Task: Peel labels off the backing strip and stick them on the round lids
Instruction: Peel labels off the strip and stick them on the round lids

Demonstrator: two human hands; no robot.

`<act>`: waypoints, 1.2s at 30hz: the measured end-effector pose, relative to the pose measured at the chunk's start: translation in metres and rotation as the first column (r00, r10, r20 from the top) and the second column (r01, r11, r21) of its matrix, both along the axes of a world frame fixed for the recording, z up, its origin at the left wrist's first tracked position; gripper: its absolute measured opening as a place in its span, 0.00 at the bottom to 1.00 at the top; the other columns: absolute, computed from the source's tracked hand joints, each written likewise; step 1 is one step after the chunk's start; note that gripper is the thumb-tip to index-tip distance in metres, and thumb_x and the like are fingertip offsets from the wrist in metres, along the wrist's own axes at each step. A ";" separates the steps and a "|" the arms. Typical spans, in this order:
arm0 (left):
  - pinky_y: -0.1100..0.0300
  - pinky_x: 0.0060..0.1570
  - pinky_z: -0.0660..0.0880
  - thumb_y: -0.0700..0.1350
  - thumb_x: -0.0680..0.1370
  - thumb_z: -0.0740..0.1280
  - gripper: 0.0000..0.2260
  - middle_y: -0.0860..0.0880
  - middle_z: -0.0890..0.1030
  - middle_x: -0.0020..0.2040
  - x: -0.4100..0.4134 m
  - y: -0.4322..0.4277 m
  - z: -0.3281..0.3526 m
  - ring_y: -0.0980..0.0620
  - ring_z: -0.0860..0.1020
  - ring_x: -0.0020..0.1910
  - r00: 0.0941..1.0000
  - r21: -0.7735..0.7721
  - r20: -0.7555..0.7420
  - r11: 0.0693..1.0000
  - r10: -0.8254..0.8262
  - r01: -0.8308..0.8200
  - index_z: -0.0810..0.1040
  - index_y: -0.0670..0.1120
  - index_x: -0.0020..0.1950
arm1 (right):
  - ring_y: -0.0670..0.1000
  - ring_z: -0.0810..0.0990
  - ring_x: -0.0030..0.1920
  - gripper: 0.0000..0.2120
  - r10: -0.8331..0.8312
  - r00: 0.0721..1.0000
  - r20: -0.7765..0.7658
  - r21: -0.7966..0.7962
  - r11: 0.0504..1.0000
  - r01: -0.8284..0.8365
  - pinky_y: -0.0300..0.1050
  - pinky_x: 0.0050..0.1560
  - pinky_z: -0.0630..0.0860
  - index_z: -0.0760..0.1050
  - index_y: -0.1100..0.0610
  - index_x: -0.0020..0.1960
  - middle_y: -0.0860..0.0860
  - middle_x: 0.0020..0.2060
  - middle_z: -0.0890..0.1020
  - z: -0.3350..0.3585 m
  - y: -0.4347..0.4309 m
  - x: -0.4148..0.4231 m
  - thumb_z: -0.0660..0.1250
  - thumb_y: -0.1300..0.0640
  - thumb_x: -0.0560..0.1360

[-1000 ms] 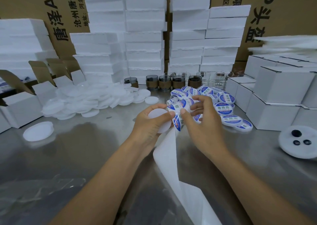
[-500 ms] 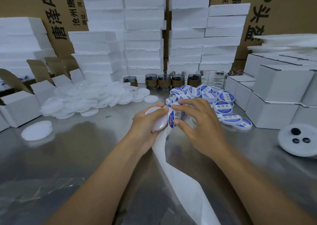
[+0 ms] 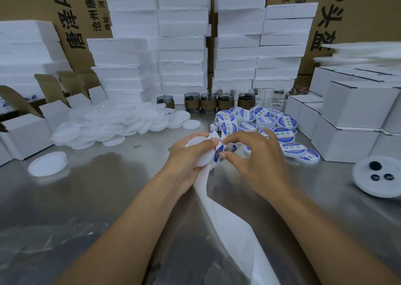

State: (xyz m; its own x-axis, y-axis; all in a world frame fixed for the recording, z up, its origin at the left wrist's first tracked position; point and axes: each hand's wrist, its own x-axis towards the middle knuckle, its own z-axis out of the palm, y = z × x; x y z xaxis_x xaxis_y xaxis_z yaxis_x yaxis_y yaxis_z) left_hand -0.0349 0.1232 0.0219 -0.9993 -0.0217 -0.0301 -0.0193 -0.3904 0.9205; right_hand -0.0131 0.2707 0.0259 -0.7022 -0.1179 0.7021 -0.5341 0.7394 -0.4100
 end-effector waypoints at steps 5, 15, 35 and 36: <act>0.51 0.42 0.80 0.36 0.70 0.74 0.08 0.42 0.82 0.41 -0.003 0.001 -0.003 0.45 0.82 0.37 0.996 -0.015 0.010 0.996 0.088 -0.088 0.78 0.45 0.44 | 0.46 0.77 0.48 0.03 -0.001 1.000 0.024 0.036 0.999 0.000 0.46 0.67 0.55 0.78 0.49 0.41 0.44 0.43 0.82 -0.001 0.000 -0.002 0.70 0.56 0.71; 0.53 0.44 0.79 0.36 0.69 0.75 0.09 0.46 0.81 0.40 -0.005 0.003 -0.005 0.47 0.81 0.40 0.984 -0.071 0.000 0.982 0.177 -0.176 0.78 0.48 0.40 | 0.50 0.74 0.45 0.06 0.100 0.992 0.077 -0.225 0.971 -0.081 0.48 0.50 0.70 0.70 0.52 0.34 0.47 0.38 0.76 0.003 -0.006 -0.001 0.64 0.59 0.67; 0.58 0.43 0.79 0.42 0.72 0.72 0.03 0.48 0.83 0.35 0.001 0.000 0.010 0.50 0.81 0.36 0.978 0.086 -0.148 0.987 0.148 -0.137 0.78 0.45 0.41 | 0.45 0.75 0.29 0.10 0.593 0.798 0.111 -0.994 0.077 0.081 0.40 0.36 0.67 0.74 0.53 0.37 0.45 0.27 0.79 0.031 0.005 -0.003 0.60 0.53 0.76; 0.59 0.40 0.80 0.43 0.73 0.70 0.04 0.47 0.83 0.35 0.001 0.001 0.012 0.51 0.82 0.34 0.982 0.147 -0.155 0.985 0.108 -0.085 0.77 0.44 0.42 | 0.45 0.74 0.29 0.09 0.626 0.774 0.096 -0.995 0.067 0.070 0.40 0.36 0.66 0.74 0.54 0.39 0.46 0.28 0.79 0.032 0.004 -0.001 0.61 0.53 0.75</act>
